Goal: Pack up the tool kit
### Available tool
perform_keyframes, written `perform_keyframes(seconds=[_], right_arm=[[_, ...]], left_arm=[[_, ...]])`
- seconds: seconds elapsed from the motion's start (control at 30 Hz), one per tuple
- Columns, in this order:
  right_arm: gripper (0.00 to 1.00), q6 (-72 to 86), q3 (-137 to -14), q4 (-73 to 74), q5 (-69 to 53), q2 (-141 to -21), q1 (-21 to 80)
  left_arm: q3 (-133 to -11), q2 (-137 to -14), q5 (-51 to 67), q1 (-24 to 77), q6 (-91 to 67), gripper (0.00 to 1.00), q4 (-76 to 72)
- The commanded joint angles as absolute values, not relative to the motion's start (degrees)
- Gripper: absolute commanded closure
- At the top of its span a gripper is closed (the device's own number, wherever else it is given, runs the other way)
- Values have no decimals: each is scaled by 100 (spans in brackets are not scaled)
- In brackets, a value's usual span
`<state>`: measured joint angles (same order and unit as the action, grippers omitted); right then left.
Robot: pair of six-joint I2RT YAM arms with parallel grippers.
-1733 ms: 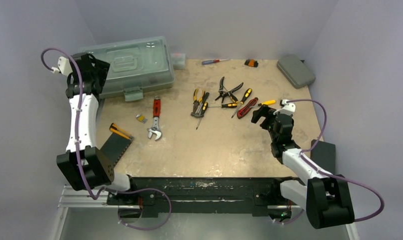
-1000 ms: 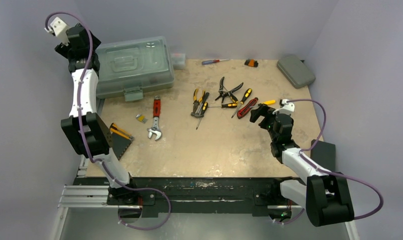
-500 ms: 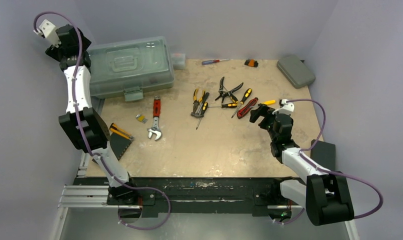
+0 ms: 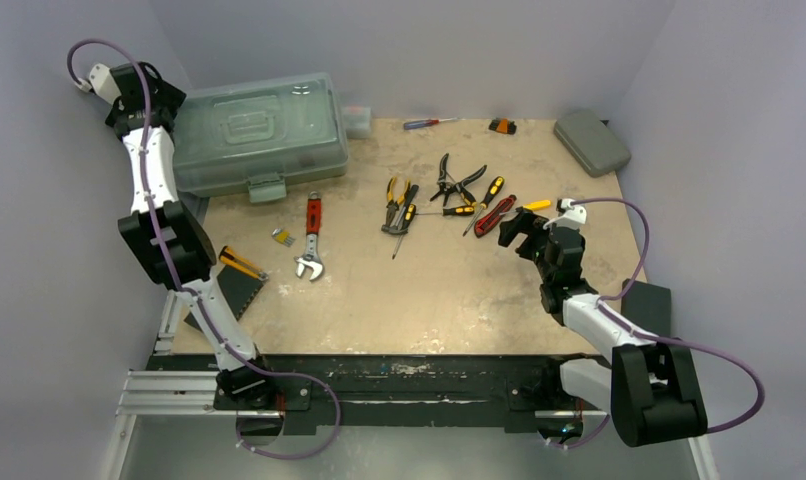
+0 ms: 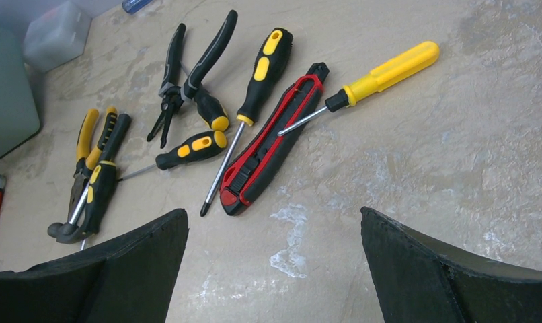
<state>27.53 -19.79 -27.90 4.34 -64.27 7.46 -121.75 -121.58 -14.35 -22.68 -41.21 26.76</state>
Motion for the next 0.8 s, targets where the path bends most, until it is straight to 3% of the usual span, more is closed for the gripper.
perform_keyframes(seconds=[0.0, 0.3, 0.77], right_arm=[[1, 2818, -2064, -2927, 352, -6344, 751], [1, 2838, -2089, -2877, 361, -6421, 753], [1, 2830, -2134, -2868, 331, -6520, 753]], left_arm=[[-12356, -12202, -617, -2320, -4271, 14, 3568], [-11775, -12058, 736, -2292, -5075, 19, 4041], [-9973, -10619, 1780, -1964, -5733, 20, 4006]])
